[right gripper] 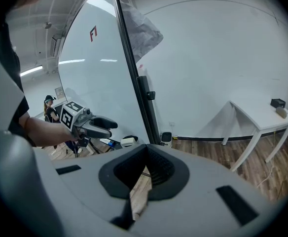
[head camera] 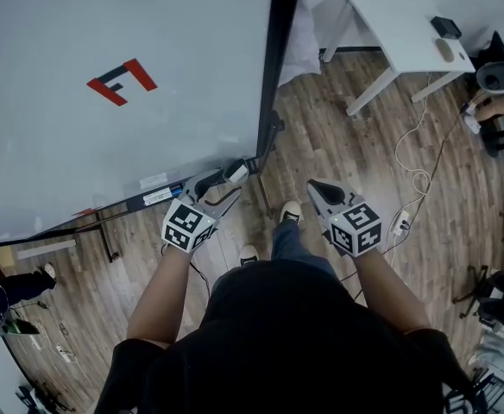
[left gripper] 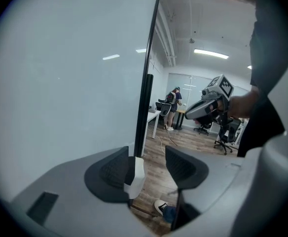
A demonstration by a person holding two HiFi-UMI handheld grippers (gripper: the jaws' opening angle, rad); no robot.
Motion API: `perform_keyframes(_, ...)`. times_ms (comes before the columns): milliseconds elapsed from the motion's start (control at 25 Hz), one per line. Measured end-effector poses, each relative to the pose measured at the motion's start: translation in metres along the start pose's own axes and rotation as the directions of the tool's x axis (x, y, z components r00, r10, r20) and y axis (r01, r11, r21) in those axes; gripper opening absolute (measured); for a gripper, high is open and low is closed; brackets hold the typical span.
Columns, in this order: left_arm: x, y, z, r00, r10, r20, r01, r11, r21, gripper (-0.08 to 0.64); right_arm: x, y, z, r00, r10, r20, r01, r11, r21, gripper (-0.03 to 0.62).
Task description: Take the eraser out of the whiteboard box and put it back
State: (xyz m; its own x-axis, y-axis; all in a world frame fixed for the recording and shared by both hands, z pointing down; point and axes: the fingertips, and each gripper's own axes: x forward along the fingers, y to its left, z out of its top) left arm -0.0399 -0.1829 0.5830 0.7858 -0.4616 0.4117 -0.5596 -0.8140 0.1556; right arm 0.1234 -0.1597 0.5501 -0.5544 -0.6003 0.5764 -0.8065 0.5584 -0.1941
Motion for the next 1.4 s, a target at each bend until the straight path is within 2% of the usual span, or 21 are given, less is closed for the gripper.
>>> perform_keyframes(680,0.037,0.015,-0.026,0.996,0.027,-0.081,-0.029,0.999,-0.017,0.242,-0.001,-0.007,-0.019,0.999,0.001,-0.035,0.0,1.0,0.015,-0.006)
perform_keyframes(880,0.045,0.019,-0.037,0.991,0.048,-0.128,-0.05,0.999,-0.009,0.242,0.0,-0.008,-0.02,0.999,0.001,-0.037,0.0,1.0,0.022,-0.006)
perform_keyframes(1160,0.053,0.023,-0.042,0.99,0.06,-0.13,-0.062,0.998,-0.017,0.242,0.0,-0.01,-0.026,0.999,0.003,-0.046,-0.002,1.0,0.027,-0.006)
perform_keyframes(1400,0.058,0.027,-0.046,0.985,0.074,-0.155,-0.072,0.997,0.018,0.242,0.002,-0.012,-0.028,0.999,0.005,-0.052,-0.004,1.0,0.03,-0.006)
